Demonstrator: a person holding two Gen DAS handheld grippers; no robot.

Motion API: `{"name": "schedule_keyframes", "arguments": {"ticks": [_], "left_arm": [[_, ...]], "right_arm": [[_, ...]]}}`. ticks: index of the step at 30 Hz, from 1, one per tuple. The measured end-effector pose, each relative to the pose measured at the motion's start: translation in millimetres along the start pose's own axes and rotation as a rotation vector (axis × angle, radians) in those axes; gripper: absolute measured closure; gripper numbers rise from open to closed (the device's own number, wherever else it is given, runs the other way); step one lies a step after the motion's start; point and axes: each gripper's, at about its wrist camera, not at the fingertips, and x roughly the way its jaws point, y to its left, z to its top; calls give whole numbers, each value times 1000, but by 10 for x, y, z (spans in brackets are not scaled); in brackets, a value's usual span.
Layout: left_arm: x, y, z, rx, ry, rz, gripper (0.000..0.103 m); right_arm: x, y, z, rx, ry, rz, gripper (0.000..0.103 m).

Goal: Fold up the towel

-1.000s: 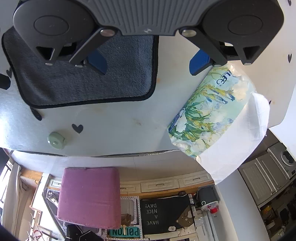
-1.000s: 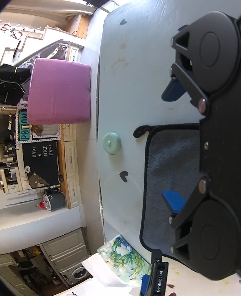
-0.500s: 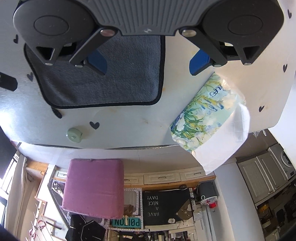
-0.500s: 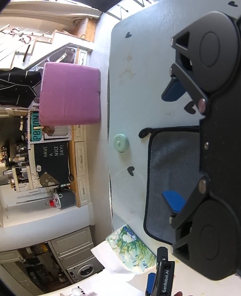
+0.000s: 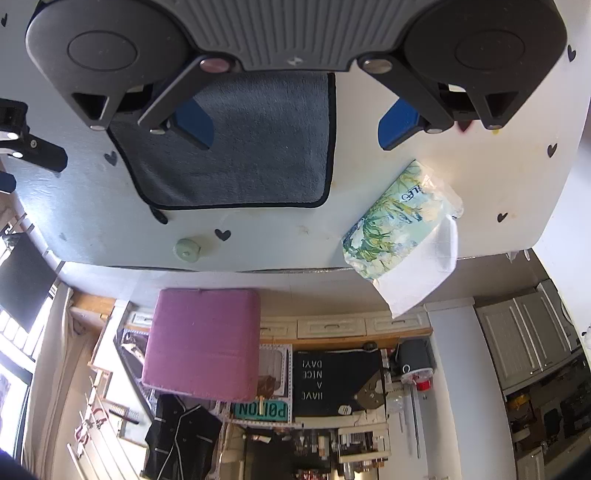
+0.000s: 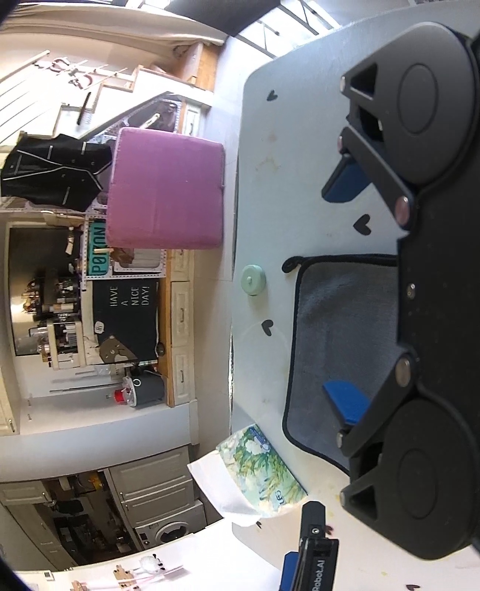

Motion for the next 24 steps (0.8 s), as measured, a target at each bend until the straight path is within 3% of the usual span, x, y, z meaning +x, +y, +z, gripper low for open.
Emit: {"name": "schedule_keyframes", "arguments": {"ticks": [24], "left_arm": [[-1263, -44, -759, 41, -112, -26, 7]], "right_arm": [[-1395, 240, -460, -11, -100, 2, 0]]}}
